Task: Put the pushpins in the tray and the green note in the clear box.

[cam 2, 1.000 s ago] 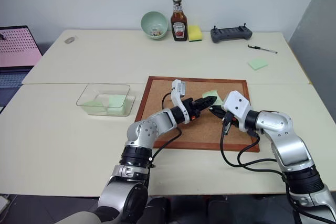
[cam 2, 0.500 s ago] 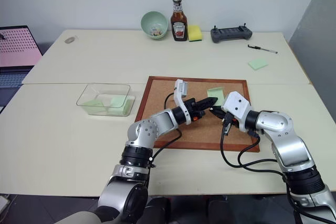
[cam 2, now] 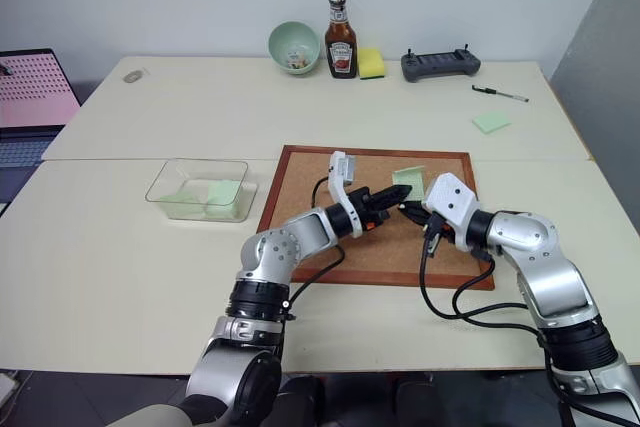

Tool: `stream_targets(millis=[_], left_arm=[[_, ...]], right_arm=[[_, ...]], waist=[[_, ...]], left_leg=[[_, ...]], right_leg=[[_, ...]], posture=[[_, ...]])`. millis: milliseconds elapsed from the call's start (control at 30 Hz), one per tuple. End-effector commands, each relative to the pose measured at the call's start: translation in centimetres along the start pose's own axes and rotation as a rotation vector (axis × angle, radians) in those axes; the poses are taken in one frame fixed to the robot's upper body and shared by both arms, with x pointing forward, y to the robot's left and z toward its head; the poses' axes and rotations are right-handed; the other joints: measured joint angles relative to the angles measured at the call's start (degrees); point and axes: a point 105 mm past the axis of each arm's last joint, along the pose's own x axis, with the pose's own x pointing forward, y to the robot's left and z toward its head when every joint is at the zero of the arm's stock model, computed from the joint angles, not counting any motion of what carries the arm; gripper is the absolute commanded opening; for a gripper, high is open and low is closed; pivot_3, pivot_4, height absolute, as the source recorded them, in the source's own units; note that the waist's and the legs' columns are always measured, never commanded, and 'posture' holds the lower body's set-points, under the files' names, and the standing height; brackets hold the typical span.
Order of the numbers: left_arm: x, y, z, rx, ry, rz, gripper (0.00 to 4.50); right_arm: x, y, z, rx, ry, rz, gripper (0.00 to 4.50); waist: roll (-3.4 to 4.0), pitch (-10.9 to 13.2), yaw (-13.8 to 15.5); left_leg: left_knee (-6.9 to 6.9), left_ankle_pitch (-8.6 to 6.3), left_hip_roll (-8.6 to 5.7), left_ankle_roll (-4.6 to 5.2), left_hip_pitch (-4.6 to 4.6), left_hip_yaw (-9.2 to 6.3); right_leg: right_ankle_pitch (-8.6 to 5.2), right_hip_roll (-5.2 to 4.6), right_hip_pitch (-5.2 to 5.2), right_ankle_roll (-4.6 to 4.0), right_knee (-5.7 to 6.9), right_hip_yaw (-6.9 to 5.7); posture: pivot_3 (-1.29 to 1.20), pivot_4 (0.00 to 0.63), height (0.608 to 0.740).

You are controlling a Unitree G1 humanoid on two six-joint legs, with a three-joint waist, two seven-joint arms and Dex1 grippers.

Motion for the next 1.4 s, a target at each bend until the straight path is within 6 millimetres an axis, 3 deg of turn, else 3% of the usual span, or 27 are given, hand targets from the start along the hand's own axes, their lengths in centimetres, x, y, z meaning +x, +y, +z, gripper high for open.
stream_targets(millis=[33,600,767,900,1167,1400], left_arm=[[0.0,0.1,-0.2,-0.023,-0.026,0.015,0.04],[-0.3,0.0,-0.3,-0.031,-0.045,0.029,0.04],[-0.4,0.0,-0.1,-0.009,-0.050,0.034,0.04],[-0.9,0.1,0.1,0.077,-0.046,0.057,0.04],[-1.8,0.1,-0.8,0.219,0.008,0.065,0.04],[-1.6,0.0,-0.7,0.237,0.001,0.063,0.04]], right_arm=[[-1.2,-1.7,2.5,-0.047,-0.090,-0.085,0.00],[-1.6,-2.3,2.0,0.277,-0.159,-0.179,0.00],[-2.7,-3.4,2.1,0.326,-0.175,-0.248,0.00],[-5.3,-4.5,0.2,0.249,-0.063,-0.334,0.00],[-12.4,-5.4,-5.6,0.052,0.357,-0.367,0.00],[-13.5,-5.0,-8.3,0.008,0.513,-0.318,0.00]], waist=[[0.00,0.00,0.00],[0.01,0.00,-0.05],[0.01,-0.01,-0.04],[0.01,-0.01,0.11],[0.01,-0.01,0.10],[-0.01,0.00,-0.11]], left_leg=[[0.00,0.00,0.00,0.00,0.00,0.00],[0.00,0.00,0.01,0.01,0.00,0.00],[0.00,-0.01,0.00,0.01,0.00,0.01],[0.00,-0.01,-0.02,0.02,-0.02,0.00],[0.02,-0.01,-0.03,0.02,-0.07,0.05],[0.05,-0.01,0.01,0.02,0.03,0.10]], right_leg=[[0.00,0.00,0.00,0.00,0.00,0.00],[0.00,0.00,0.00,-0.01,0.02,0.01],[0.00,0.00,0.00,-0.01,0.02,0.01],[0.00,0.00,0.00,-0.01,0.00,0.01],[0.00,-0.01,-0.01,0.00,-0.04,0.04],[0.00,0.01,0.05,0.01,0.00,0.09]], posture=[[0.00,0.150,0.740],[0.00,0.150,0.740],[0.00,0.150,0.740],[0.00,0.150,0.740],[0.00,0.150,0.740],[0.00,0.150,0.740]])
